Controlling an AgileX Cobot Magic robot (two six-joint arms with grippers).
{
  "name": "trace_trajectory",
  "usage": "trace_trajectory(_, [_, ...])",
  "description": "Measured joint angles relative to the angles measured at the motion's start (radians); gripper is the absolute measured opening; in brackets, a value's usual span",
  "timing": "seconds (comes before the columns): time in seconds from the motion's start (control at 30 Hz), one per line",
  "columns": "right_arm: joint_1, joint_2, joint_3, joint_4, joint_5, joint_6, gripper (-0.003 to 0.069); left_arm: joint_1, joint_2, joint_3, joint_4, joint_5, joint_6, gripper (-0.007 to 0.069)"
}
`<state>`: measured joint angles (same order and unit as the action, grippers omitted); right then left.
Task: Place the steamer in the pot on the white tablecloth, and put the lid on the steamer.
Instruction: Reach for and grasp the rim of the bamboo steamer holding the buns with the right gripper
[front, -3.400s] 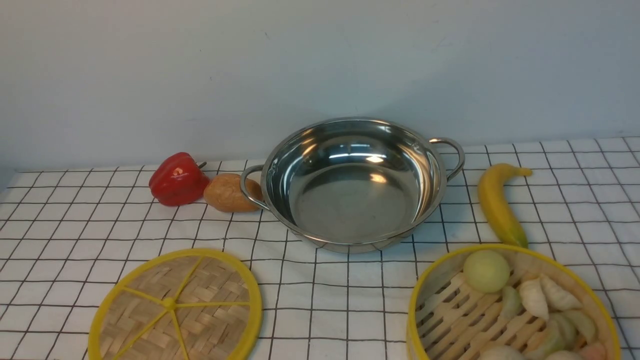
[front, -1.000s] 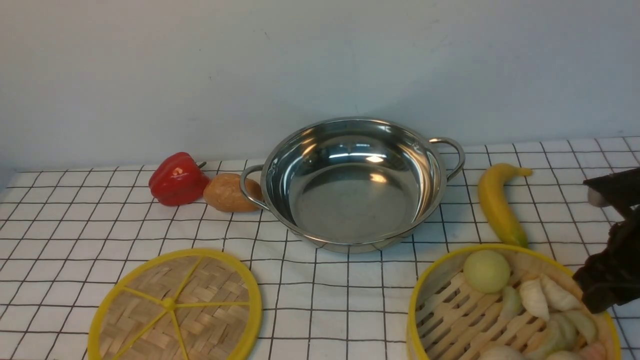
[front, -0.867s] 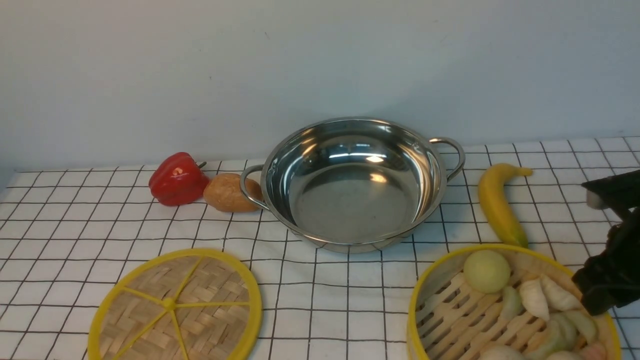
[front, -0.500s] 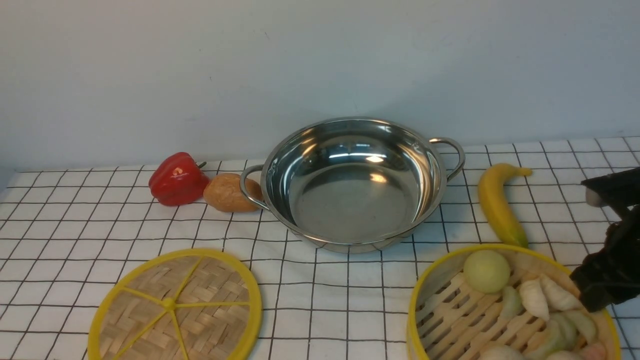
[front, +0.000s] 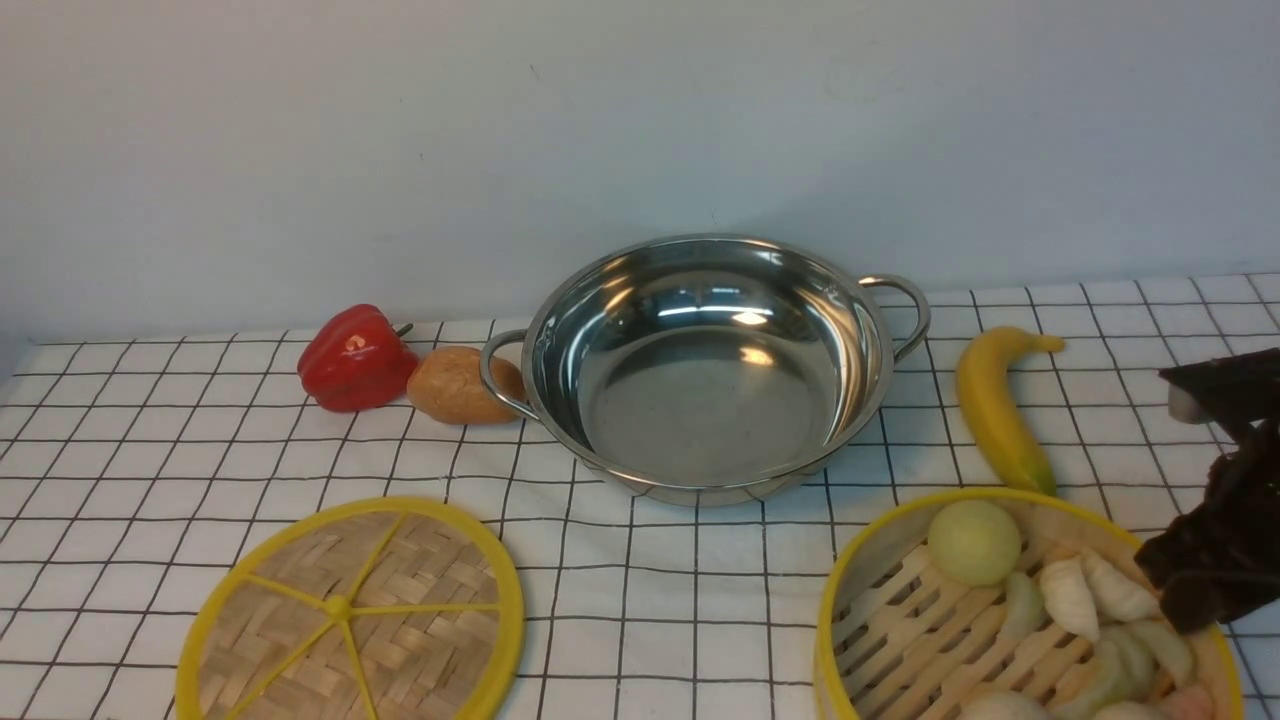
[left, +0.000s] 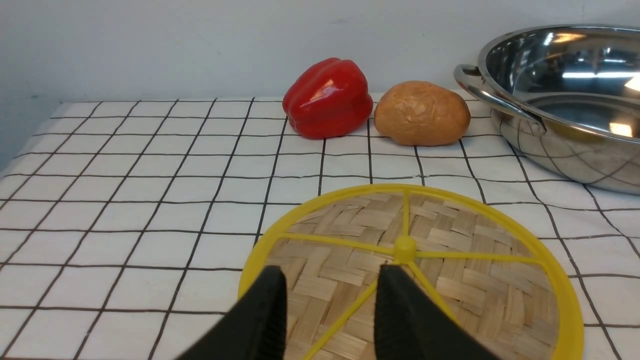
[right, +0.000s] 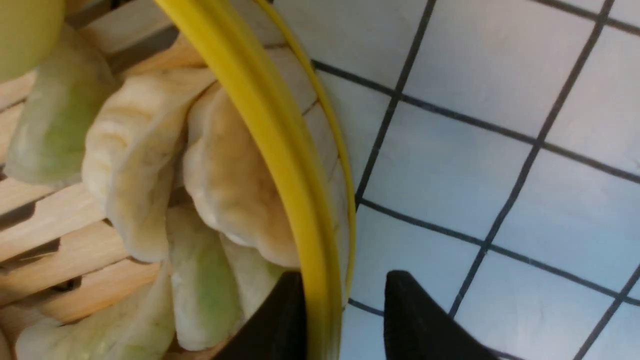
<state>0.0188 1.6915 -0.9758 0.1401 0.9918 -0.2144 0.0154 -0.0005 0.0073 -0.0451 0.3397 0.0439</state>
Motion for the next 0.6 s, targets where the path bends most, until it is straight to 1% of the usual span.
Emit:
trace_trajectory(0.07, [0.000,0.000,-0.001,-0.001,0.007,0.003,0.0223,0.000,0.000,0.000,0.000,0.000,0.000,0.0243])
trace_trajectory(0.13, [0.000,0.000,-0.001,-0.001,0.021,0.010,0.0199,0.000,0.000,0.000,0.000,0.000,0.000,0.0243])
trace_trajectory(0.23, [0.000,0.000,-0.001,0.000,0.039,0.016,0.0153,0.000,0.000,0.000,0.000,0.000,0.000,0.0243])
trace_trajectory(0.27, [0.000,0.000,-0.001,0.002,0.051,0.021,0.0120,0.000,0.000,0.000,0.000,0.000,0.000,0.0243])
trace_trajectory(0.3, [0.000,0.000,-0.001,0.002,0.053,0.028,0.0101,0.000,0.000,0.000,0.000,0.000,0.000,0.0243])
trace_trajectory(0.6, [0.000,0.004,-0.019,-0.011,0.106,0.024,0.0092,0.000,0.000,0.000,0.000,0.000,0.000,0.0243])
